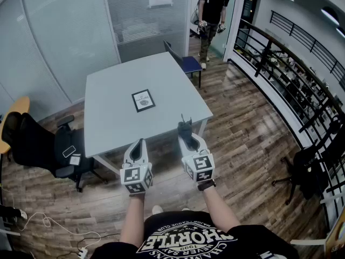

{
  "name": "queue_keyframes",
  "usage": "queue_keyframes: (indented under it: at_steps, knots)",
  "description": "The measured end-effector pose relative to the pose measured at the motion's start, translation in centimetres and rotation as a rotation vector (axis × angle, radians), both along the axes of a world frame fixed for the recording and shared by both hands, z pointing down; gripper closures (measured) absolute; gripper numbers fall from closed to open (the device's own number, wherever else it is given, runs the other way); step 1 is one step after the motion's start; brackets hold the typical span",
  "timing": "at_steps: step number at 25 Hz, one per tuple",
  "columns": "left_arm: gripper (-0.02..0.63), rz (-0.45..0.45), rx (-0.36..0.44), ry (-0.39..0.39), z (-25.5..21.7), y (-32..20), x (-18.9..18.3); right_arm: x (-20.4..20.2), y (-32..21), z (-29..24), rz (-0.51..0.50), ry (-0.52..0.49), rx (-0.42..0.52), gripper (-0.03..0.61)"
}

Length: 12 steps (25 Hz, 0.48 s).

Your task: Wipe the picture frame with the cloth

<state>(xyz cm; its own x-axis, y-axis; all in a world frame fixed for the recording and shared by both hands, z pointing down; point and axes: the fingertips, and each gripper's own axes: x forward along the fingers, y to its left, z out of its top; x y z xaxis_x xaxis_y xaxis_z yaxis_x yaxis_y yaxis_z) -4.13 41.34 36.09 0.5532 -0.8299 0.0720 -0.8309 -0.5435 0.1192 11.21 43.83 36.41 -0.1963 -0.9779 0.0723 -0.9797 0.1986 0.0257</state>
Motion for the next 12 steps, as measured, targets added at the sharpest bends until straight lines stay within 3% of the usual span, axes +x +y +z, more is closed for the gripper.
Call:
queue_keyframes:
  at_steps: [12]
  knots:
    - [0.614,-0.046,-0.02,0.032,0.6,2.7,3.0,2.0,2.6,-0.2,-0.052,-0.033,0.041,0.508]
